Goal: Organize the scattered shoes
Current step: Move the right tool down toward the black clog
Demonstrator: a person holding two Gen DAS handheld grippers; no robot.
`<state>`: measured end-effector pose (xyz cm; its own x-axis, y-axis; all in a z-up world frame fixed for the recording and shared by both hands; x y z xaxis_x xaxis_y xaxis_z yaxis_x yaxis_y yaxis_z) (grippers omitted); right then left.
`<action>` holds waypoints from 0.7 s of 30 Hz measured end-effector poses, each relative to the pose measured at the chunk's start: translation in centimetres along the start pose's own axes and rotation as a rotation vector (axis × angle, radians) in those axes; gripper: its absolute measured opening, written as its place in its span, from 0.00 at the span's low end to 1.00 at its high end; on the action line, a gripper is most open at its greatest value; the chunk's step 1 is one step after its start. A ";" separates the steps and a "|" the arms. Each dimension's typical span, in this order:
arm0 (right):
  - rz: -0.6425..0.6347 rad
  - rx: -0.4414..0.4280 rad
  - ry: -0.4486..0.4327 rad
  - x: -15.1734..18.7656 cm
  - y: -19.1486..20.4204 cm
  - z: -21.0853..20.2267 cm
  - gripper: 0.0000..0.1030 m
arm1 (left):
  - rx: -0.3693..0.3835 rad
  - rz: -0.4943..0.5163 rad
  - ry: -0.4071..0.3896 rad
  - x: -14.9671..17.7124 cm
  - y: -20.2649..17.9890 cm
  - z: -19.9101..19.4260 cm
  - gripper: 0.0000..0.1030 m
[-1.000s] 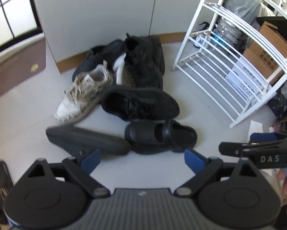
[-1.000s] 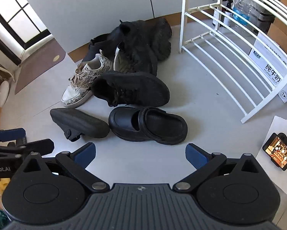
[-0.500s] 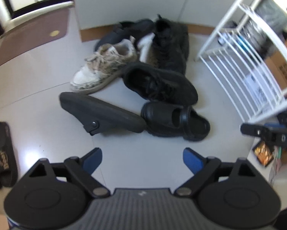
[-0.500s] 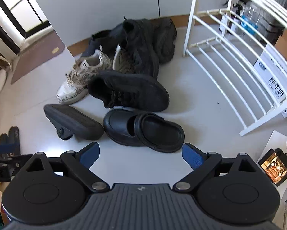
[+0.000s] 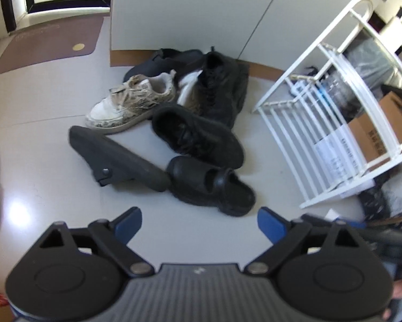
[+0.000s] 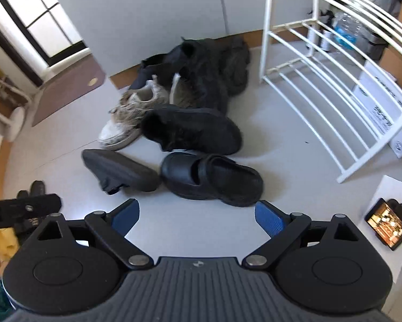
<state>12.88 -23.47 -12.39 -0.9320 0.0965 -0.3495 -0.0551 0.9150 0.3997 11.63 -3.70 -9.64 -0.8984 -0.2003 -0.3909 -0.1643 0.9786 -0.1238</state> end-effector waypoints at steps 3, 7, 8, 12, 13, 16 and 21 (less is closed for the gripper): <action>0.004 0.007 0.017 0.3 -0.6 0.6 0.93 | -0.019 0.053 -0.028 -0.2 -1.0 0.1 0.91; -0.024 -0.021 0.008 -0.1 -0.5 0.8 0.93 | -0.032 0.088 -0.043 -0.8 -1.2 1.2 0.90; -0.016 -0.025 0.008 -0.3 -0.7 0.9 0.93 | -0.038 0.084 -0.046 -0.8 -1.0 1.4 0.90; 0.051 -0.043 0.031 -0.8 -1.6 1.7 0.89 | -0.074 0.158 -0.056 -1.7 -0.5 3.7 0.85; 0.071 -0.055 0.044 -1.0 -1.8 2.1 0.88 | -0.082 0.169 -0.047 -1.7 -0.4 4.2 0.84; 0.069 -0.070 0.064 -1.3 -1.9 3.2 0.88 | -0.077 0.157 -0.010 -1.9 0.0 6.0 0.82; 0.041 -0.062 0.124 -1.3 -1.3 6.1 0.87 | -0.077 0.179 0.008 -2.3 -0.2 8.1 0.82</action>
<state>16.35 -22.42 -17.68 -0.9709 0.0807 -0.2254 -0.0343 0.8849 0.4645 17.03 -3.83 -16.11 -0.9193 -0.0225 -0.3929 -0.0318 0.9993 0.0173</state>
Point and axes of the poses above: each gripper's, at about its wrist camera, not at the fingertips, and z roughly the way its jaws point, y to its left, x to its underside, the point moved 10 cm from there along z, roughly the way its jaws point, and after that the axes turned 10 degrees about -x, right-handed, at the moved point
